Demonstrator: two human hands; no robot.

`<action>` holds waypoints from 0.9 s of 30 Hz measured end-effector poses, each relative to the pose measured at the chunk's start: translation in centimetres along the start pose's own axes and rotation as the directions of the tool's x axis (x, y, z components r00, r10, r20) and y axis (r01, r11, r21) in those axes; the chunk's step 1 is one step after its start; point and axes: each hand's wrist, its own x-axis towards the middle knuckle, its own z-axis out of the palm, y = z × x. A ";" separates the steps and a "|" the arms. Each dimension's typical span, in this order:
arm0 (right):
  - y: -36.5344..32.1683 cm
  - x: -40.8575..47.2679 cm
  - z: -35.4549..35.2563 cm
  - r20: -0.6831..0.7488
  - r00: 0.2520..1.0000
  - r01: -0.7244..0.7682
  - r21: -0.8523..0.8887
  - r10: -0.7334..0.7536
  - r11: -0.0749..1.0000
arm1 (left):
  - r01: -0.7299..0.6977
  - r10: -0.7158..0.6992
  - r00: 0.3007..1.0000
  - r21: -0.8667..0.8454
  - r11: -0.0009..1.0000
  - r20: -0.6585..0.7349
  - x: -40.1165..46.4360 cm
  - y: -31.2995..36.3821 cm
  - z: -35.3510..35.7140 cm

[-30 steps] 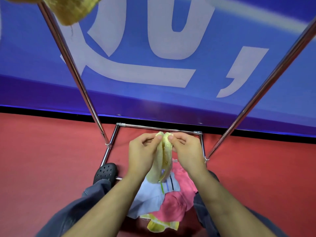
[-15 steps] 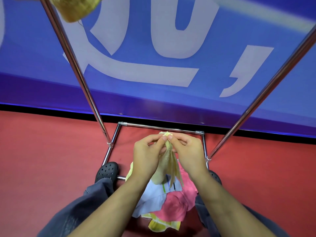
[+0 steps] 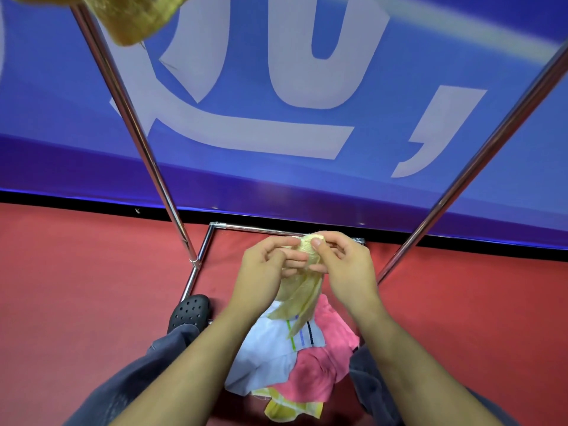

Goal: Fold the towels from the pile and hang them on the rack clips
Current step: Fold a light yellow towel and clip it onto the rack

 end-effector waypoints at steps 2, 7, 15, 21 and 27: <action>0.1 0.1 -0.4 0.006 0.999 0.032 -0.023 -0.032 0.999 | -0.120 0.138 0.987 0.192 0.974 -0.082 1.0 -0.6 -1.2; 0.0 -0.2 -1.1 0.032 0.995 0.097 -0.055 -0.096 0.994 | -0.268 0.273 0.960 0.526 0.807 0.070 1.9 -1.9 -3.3; -1.1 -0.6 -2.0 0.088 0.982 0.171 -0.047 -0.167 0.984 | -0.317 0.241 0.948 0.590 0.742 0.207 2.3 -3.3 -3.5; -1.3 -0.6 -2.3 0.096 0.981 0.174 -0.037 -0.170 0.984 | -0.289 0.153 0.952 0.619 0.731 0.265 2.4 -3.8 -3.3; -1.7 -0.9 -2.7 0.129 0.977 0.173 -0.017 -0.170 0.985 | -0.267 0.002 0.935 0.698 0.665 0.356 2.4 -4.1 -3.8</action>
